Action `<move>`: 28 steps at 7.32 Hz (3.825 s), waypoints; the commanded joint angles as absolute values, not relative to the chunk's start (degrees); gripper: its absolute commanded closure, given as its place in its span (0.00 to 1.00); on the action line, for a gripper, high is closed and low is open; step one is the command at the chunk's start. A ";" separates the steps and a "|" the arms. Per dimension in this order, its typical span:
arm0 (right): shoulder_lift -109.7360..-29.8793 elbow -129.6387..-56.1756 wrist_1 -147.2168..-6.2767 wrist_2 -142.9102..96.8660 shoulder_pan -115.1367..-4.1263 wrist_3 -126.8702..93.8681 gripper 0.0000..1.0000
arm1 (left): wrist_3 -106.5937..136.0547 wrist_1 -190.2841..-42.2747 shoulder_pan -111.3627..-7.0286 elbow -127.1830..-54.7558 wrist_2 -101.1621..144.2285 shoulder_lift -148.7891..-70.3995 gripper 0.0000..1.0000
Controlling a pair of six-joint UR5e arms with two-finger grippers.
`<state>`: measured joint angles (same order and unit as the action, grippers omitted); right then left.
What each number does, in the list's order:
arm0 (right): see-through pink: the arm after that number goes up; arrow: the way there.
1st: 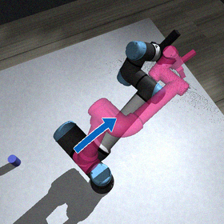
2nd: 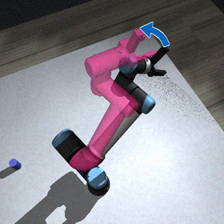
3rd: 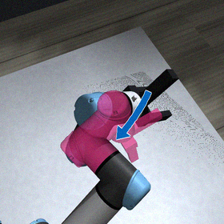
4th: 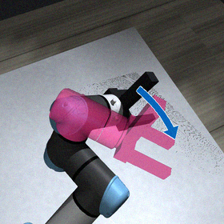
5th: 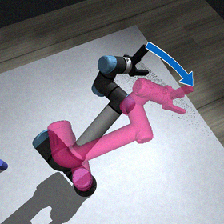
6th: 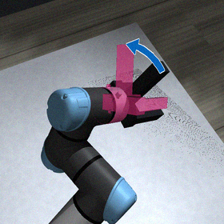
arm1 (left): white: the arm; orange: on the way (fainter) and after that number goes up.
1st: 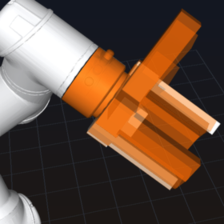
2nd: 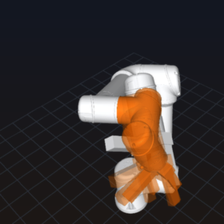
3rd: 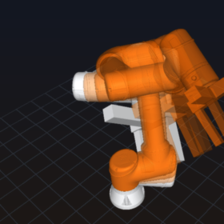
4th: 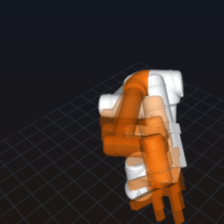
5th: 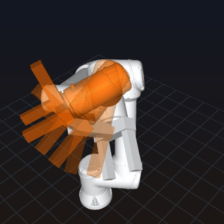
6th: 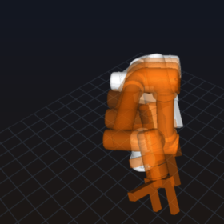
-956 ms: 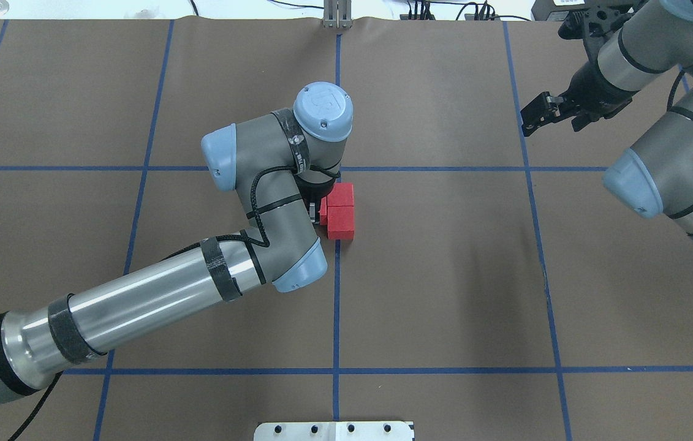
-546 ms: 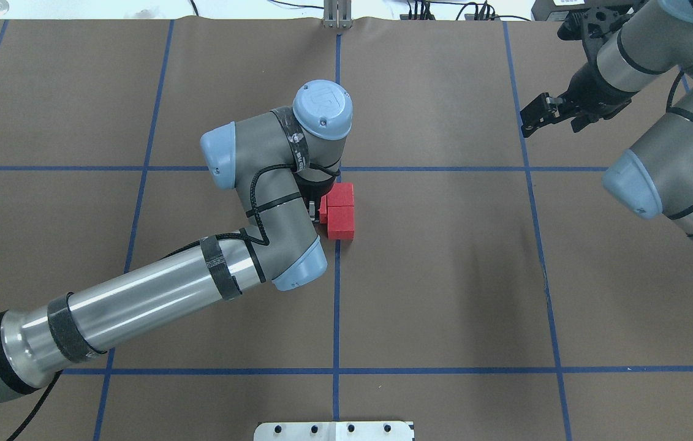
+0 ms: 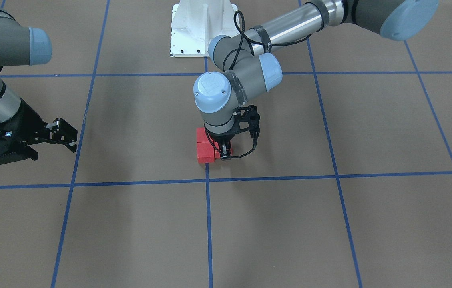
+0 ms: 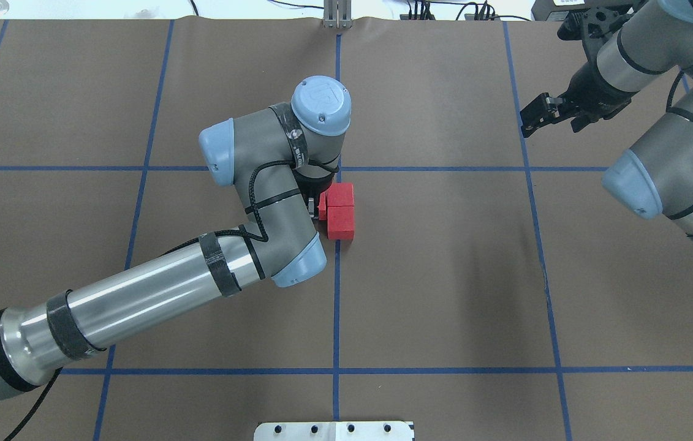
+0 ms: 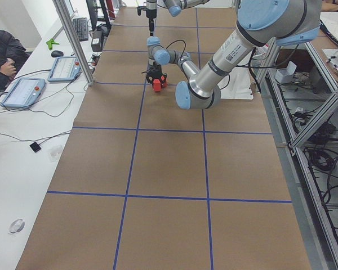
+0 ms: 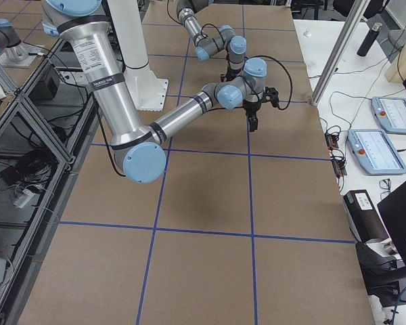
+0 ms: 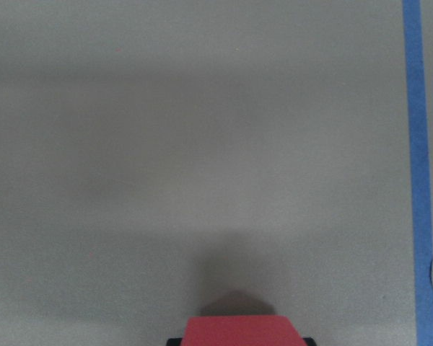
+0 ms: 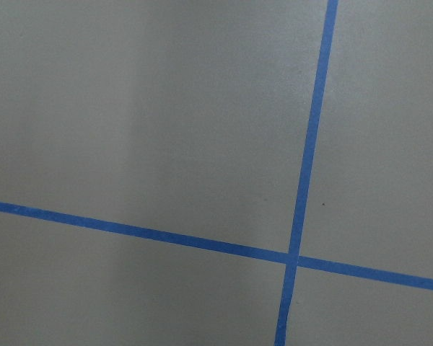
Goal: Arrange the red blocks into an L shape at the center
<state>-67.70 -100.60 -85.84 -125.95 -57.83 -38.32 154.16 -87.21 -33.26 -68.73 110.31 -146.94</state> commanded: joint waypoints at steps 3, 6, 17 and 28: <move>-68.47 -100.99 -85.78 -125.86 -57.83 -38.32 0.01 | 154.16 -87.36 -33.31 -68.73 110.30 -147.04 0.47; -68.47 -101.34 -85.78 -125.95 -57.75 -38.32 0.01 | 154.25 -87.36 -33.31 -68.73 110.30 -147.04 0.45; -68.20 -101.78 -85.96 -126.47 -57.74 -38.32 0.01 | 153.28 -83.35 -34.09 -71.17 110.30 -147.22 0.00; -71.27 -102.84 -88.77 -126.56 -68.35 -37.44 0.01 | 52.84 -69.87 -54.29 -107.93 110.91 -121.57 0.00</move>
<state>-70.41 -103.99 -88.69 -126.22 -64.71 -37.62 67.14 -69.33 -50.78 -107.57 110.57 -124.86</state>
